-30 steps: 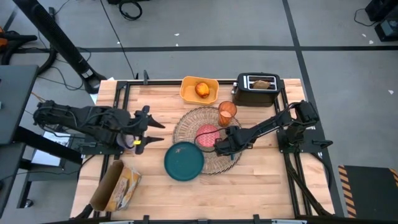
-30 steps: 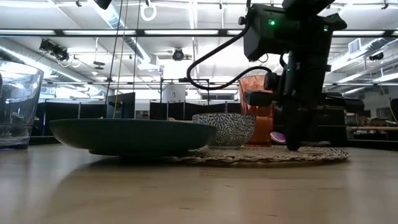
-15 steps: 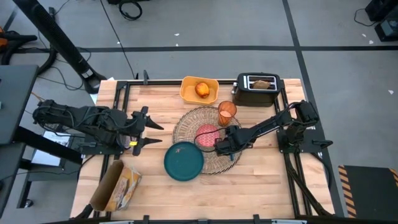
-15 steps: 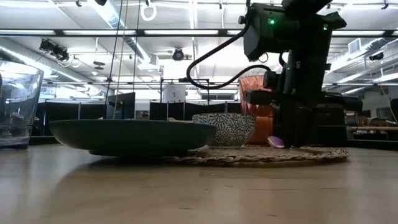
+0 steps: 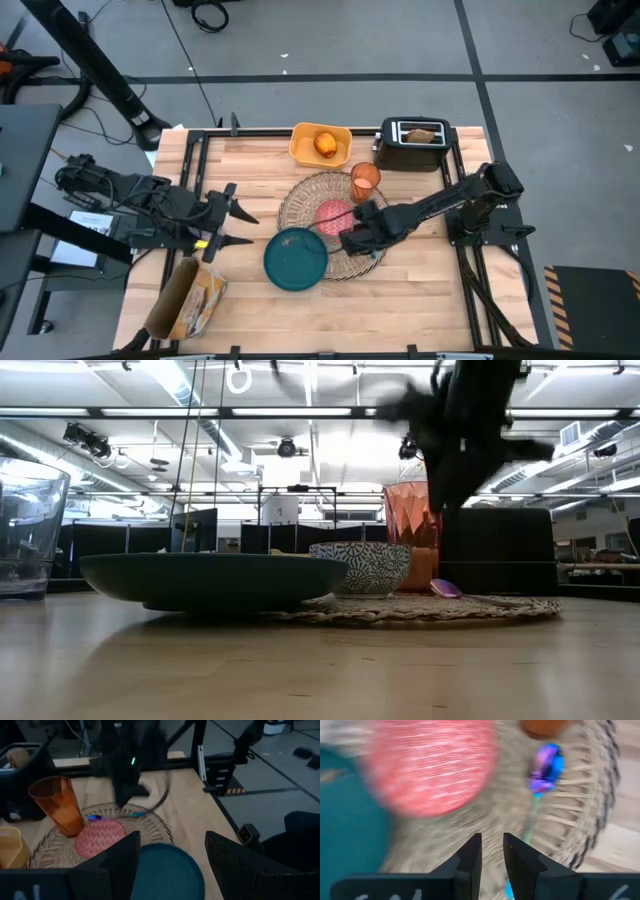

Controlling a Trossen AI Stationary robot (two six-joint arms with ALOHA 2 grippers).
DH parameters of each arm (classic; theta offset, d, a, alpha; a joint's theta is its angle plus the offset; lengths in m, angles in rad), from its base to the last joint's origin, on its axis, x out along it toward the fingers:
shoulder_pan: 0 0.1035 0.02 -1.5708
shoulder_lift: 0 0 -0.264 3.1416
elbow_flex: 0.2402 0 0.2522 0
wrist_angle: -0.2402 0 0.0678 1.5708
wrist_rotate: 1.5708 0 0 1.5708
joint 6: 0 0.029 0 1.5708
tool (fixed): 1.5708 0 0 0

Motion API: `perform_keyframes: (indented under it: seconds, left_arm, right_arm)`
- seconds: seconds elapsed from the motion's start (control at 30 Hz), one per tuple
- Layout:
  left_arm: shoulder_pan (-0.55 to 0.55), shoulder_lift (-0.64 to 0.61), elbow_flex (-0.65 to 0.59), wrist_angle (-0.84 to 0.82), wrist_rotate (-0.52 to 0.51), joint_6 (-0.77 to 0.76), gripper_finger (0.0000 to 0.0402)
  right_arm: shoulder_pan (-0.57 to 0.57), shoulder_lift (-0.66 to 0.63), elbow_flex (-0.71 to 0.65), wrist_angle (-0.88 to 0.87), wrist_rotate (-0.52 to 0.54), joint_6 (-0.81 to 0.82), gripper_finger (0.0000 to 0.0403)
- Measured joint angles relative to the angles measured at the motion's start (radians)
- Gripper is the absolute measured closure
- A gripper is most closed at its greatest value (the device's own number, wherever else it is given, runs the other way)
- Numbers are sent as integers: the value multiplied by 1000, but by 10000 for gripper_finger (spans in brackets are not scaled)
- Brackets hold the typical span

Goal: Arrange a breakfast setting
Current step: Put the apple on the brown table mat to the top left of the red bowl

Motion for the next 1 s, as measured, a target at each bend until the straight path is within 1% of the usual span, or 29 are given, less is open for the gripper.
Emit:
perform_keyframes:
  seconds: [0.13,0.27,0.37,0.47,0.6,0.8,0.9,0.97,1.0]
  left_arm:
    - [-13,0,0,-32,-9,-8,171]
    - [-7,0,-1,-25,-21,2,171]
    - [23,14,-1,-13,-26,1,171]
    - [69,31,-3,22,-28,12,170]
    - [147,63,-3,96,-28,60,170]
    - [253,73,-3,141,-28,117,170]
    - [293,72,-3,138,-7,138,170]
    - [322,73,-3,132,27,137,170]
    - [335,73,-3,128,43,137,170]
  right_arm:
    - [64,-55,78,-9,46,-126,316]
    - [108,-106,146,5,180,-298,316]
    - [104,-133,185,29,279,-442,315]
    - [63,-151,205,86,314,-616,302]
    - [-24,-166,206,213,304,-859,263]
    - [-196,-166,206,367,285,-1136,177]
    - [-306,-157,206,435,201,-1218,129]
    - [-379,-138,207,483,134,-1261,96]
    - [-410,-113,207,506,118,-1289,79]
